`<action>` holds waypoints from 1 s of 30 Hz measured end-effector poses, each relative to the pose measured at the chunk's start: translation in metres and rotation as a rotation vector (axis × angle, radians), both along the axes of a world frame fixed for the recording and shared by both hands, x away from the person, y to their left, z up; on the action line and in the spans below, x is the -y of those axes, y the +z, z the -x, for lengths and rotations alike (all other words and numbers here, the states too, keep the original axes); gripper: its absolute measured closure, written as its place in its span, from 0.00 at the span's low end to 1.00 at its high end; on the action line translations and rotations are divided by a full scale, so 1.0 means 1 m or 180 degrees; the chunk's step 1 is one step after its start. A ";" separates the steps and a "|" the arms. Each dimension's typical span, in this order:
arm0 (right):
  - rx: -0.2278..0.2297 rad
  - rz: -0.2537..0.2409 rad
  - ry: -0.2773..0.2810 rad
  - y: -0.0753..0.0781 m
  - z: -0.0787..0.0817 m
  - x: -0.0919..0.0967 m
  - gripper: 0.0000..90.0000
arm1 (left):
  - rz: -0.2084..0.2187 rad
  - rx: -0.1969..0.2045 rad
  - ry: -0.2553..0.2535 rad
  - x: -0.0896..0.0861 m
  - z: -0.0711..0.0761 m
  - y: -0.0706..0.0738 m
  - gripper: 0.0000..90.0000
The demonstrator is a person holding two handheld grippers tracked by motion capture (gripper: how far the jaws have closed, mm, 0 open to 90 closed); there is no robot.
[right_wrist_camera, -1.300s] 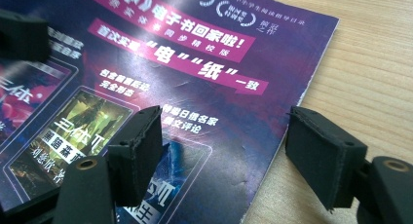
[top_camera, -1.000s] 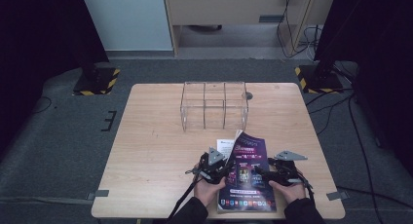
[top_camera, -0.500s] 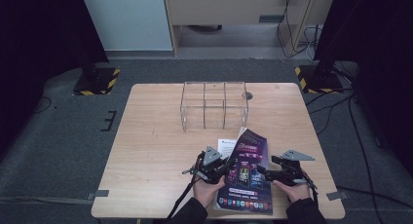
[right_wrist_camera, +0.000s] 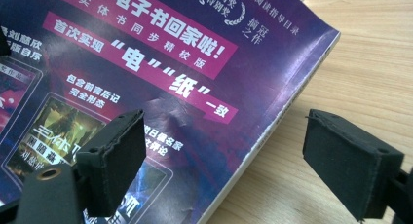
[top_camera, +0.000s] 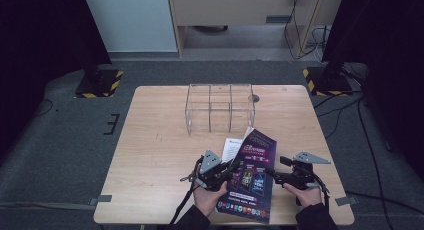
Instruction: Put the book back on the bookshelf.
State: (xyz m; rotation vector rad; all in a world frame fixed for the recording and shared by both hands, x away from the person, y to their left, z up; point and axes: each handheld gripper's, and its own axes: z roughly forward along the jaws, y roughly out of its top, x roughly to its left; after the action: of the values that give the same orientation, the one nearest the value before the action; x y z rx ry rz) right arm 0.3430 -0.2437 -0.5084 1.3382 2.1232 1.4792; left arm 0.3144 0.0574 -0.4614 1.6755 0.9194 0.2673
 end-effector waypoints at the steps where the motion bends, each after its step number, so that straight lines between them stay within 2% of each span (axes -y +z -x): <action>1: 0.0017 -0.0015 -0.0014 0.001 0.000 0.000 0.17 | 0.0013 0.0015 0.0002 -0.001 0.001 0.002 0.94; 10: 0.0012 -0.0128 0.0058 0.004 0.000 -0.004 0.16 | 0.0141 0.0150 0.0025 -0.010 0.006 0.014 0.94; 17: -0.0018 -0.0270 0.0199 0.003 -0.001 -0.010 0.16 | 0.0193 0.0206 0.0020 -0.014 0.008 0.017 0.94; 22: -0.0096 -0.0346 0.0300 -0.001 -0.003 -0.015 0.17 | 0.0196 0.0194 0.0014 -0.015 0.008 0.017 0.94; 25: -0.0185 -0.0366 0.0384 -0.005 -0.005 -0.020 0.16 | 0.0198 0.0197 0.0005 -0.015 0.008 0.017 0.94; 28: -0.0213 -0.0353 0.0458 -0.009 -0.006 -0.024 0.17 | 0.0201 0.0199 -0.0005 -0.014 0.008 0.017 0.94; 30: -0.0249 -0.0409 0.0518 -0.011 -0.007 -0.026 0.17 | 0.0197 0.0199 -0.0010 -0.014 0.008 0.016 0.94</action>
State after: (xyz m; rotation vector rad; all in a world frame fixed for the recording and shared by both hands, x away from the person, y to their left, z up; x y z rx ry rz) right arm 0.3503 -0.2178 -0.5198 1.3126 2.2683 1.6783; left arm 0.3067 0.0712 -0.4450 1.6028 0.8701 0.2848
